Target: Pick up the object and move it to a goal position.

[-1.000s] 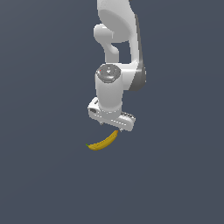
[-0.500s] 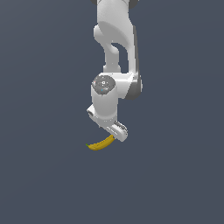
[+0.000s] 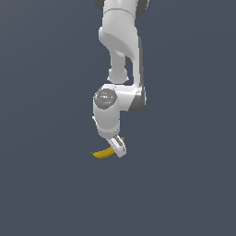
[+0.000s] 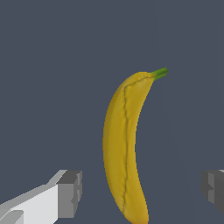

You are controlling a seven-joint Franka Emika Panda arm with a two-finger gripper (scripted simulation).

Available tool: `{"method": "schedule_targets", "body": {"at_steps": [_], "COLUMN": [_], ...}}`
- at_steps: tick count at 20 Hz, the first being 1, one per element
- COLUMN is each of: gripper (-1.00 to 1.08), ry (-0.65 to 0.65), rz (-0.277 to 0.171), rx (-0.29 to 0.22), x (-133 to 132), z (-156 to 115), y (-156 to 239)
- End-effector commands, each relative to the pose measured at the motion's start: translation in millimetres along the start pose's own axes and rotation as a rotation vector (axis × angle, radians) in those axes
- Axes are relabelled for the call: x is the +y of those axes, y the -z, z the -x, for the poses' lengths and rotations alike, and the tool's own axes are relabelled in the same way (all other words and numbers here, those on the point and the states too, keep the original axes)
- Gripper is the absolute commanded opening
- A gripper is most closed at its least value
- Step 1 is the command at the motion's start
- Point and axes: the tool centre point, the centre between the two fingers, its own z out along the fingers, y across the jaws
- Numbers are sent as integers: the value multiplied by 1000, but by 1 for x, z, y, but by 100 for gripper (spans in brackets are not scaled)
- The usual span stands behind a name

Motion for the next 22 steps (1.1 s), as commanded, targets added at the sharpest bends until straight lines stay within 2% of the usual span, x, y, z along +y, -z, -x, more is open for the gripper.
{"method": "schedule_targets", "body": {"at_steps": [1, 8, 15, 22], "gripper": [100, 100, 100, 100], "ry": [-51, -132, -140, -143], "rz": [1, 4, 5, 5], "rx": [2, 5, 5, 5], "x": [0, 2, 2, 3], "z": [-3, -8, -9, -9], "y": [-5, -13, -15, -45]}}
